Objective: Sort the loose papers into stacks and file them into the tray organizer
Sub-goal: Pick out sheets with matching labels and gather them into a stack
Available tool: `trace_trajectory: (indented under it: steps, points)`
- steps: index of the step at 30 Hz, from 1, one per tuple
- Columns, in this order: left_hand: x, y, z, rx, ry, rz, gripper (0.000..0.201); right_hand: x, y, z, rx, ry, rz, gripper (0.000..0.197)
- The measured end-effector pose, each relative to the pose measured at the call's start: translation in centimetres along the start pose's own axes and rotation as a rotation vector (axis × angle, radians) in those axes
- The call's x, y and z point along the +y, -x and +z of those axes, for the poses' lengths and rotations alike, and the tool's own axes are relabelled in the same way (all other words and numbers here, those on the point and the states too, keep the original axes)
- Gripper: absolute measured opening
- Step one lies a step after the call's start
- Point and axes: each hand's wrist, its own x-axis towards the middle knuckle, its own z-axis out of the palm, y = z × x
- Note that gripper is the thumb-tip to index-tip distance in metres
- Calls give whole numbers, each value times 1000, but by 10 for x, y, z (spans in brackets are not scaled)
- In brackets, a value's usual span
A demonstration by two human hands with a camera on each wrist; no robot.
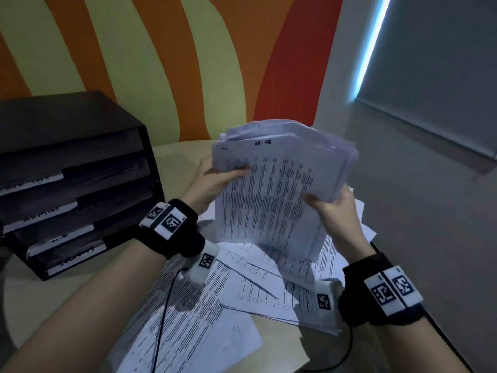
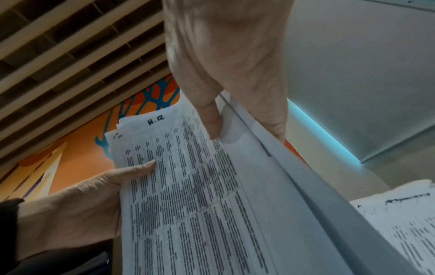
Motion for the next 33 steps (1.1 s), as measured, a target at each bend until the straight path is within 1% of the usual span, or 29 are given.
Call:
trace_trajectory:
  steps: [1,2,3,6,7,9,10,11,13,14,15,16,18,19,20,22,24,26,27,29,30,31,32,33]
  points:
    - [-6,1,1,-6,-24,-44,52,4,1,2,-14,17,30,38]
    - [-12,2,3,0,-45,-69,47,7,2,4,-16,34,52,33]
    - [-15,3,4,16,-59,-76,38,8,2,6,-10,42,58,30]
    - [-12,2,7,59,-92,-25,22,2,-1,7,30,49,-7,25]
    - [-8,1,7,53,-93,8,20,0,-2,7,41,31,-26,24]
    - [-4,-3,4,48,-75,30,32,-1,-5,6,62,-15,-33,23]
    - [-5,-4,2,35,-87,27,32,2,-4,7,68,-20,-29,22]
    - [-9,-6,0,14,-109,-4,32,6,-4,8,63,-11,-11,21]
    - [-21,-6,-3,-1,-170,-122,51,22,-1,9,30,24,74,20]
    - [-25,-5,-4,28,-192,-171,56,30,0,8,6,32,123,18]
    - [-29,-6,-6,77,-189,-179,52,37,-1,6,-10,29,162,17]
    - [-29,-6,-9,134,-182,-160,42,44,-2,1,3,31,194,20]
    - [-26,-8,-15,205,-126,-147,24,56,-9,-14,132,87,271,28]
    - [-26,-10,-21,232,-88,-165,22,64,-13,-24,217,141,332,31]
    - [-26,-11,-28,244,-58,-193,23,74,-17,-37,287,205,409,36]
    - [-32,-12,-39,252,-16,-289,30,98,-24,-61,343,384,566,55]
    - [-42,-7,-45,243,-65,-422,41,118,-28,-76,329,577,679,75]
    - [-54,4,-46,213,-188,-552,49,128,-29,-78,284,634,752,87]
    - [-62,9,-48,195,-219,-602,49,131,-28,-77,256,636,773,90]
    - [-70,18,-49,171,-261,-698,47,132,-28,-73,219,640,792,91]
    - [-84,16,-53,168,-272,-744,45,132,-28,-71,199,644,805,89]
    - [-98,14,-59,142,-282,-787,42,132,-28,-69,183,657,820,83]
    - [-109,11,-65,126,-311,-805,40,132,-28,-69,181,672,830,75]
    - [-117,10,-69,110,-290,-817,39,132,-28,-69,184,681,823,64]
